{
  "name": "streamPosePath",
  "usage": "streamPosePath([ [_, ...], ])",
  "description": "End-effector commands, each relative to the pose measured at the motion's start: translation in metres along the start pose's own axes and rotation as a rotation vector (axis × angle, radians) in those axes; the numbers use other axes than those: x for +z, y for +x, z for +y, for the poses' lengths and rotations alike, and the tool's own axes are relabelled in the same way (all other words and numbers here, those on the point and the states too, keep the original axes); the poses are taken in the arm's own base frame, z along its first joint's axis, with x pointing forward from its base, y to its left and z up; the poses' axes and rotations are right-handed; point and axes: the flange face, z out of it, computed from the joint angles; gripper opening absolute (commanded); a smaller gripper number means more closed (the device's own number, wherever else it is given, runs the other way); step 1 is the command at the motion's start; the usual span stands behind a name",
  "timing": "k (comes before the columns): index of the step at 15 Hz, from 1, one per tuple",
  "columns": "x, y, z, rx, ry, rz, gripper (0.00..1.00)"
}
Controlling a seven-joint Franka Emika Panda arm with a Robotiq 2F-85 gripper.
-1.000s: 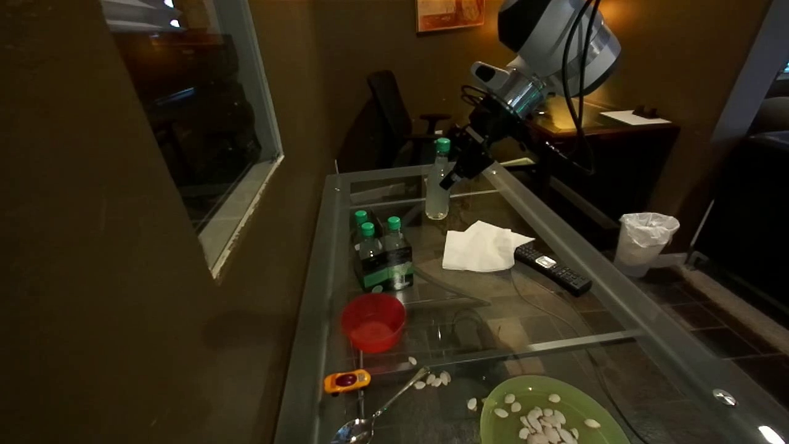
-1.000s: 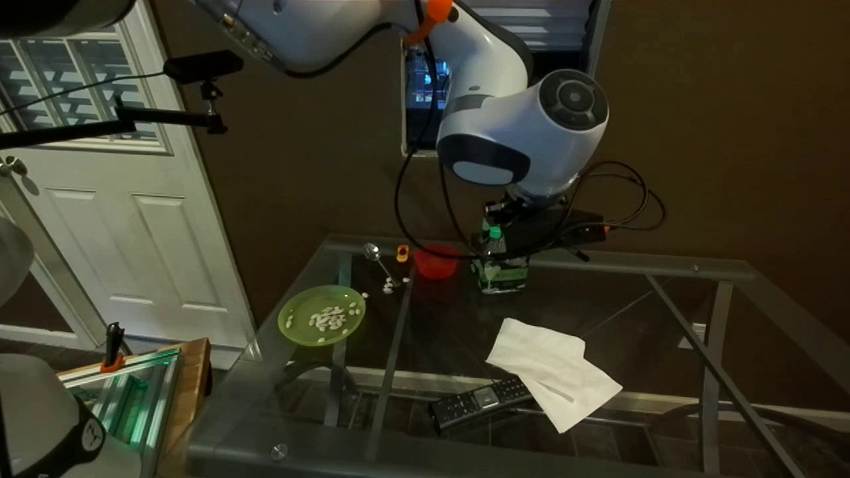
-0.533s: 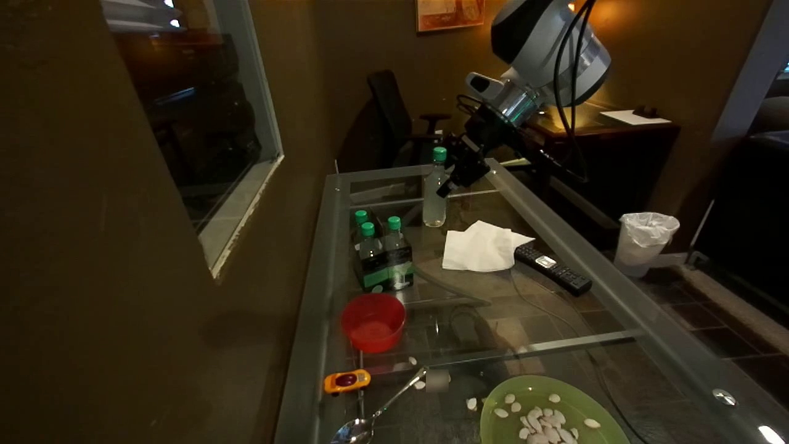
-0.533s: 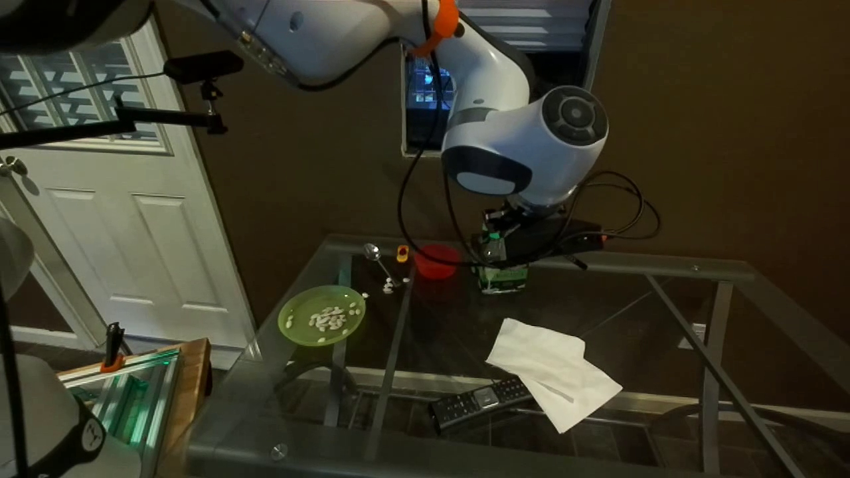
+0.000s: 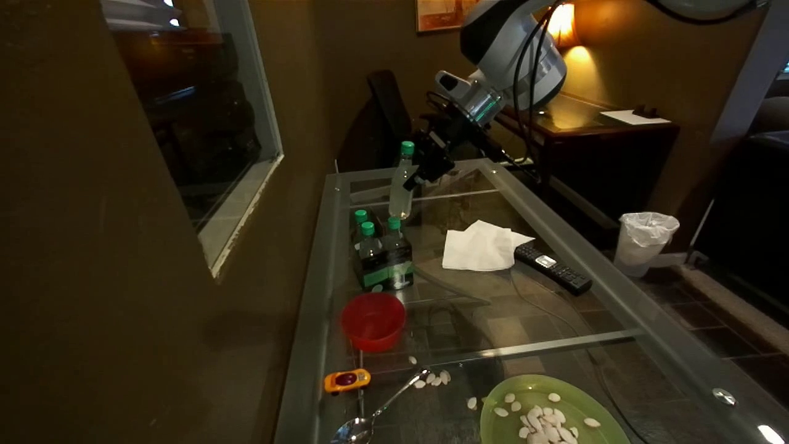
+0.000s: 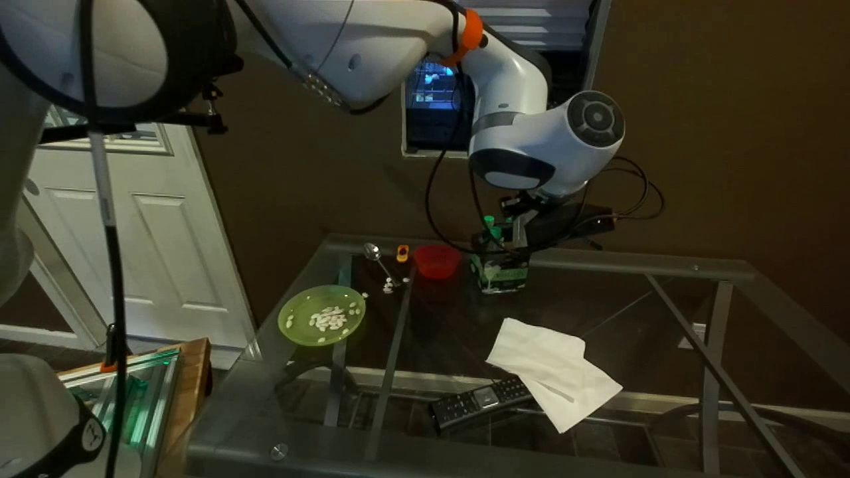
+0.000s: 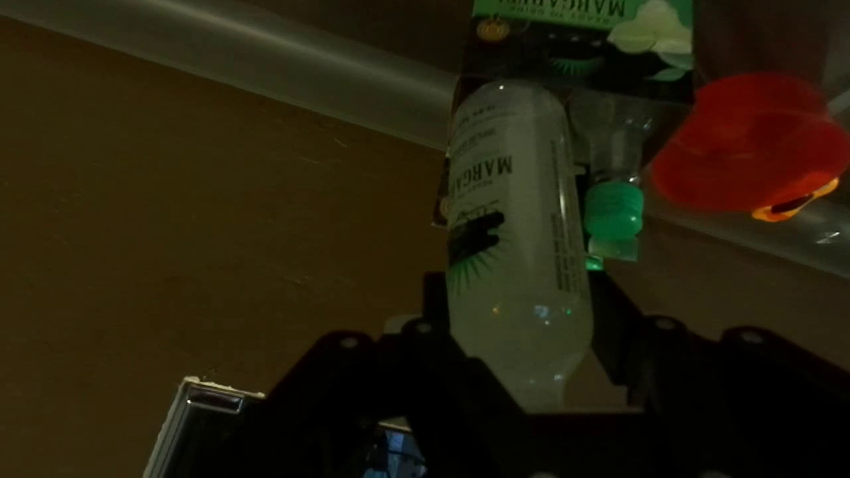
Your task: Put the bottle in the box
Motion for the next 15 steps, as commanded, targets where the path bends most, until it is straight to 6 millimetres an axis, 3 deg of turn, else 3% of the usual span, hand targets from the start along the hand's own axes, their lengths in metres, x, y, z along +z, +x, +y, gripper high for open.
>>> streamPosePath([
  [1,0.016,0.012,0.022,-0.025,0.053,0.047,0.27],
  [15,0.078,-0.033,0.027,-0.009,0.215,0.038,0.27],
])
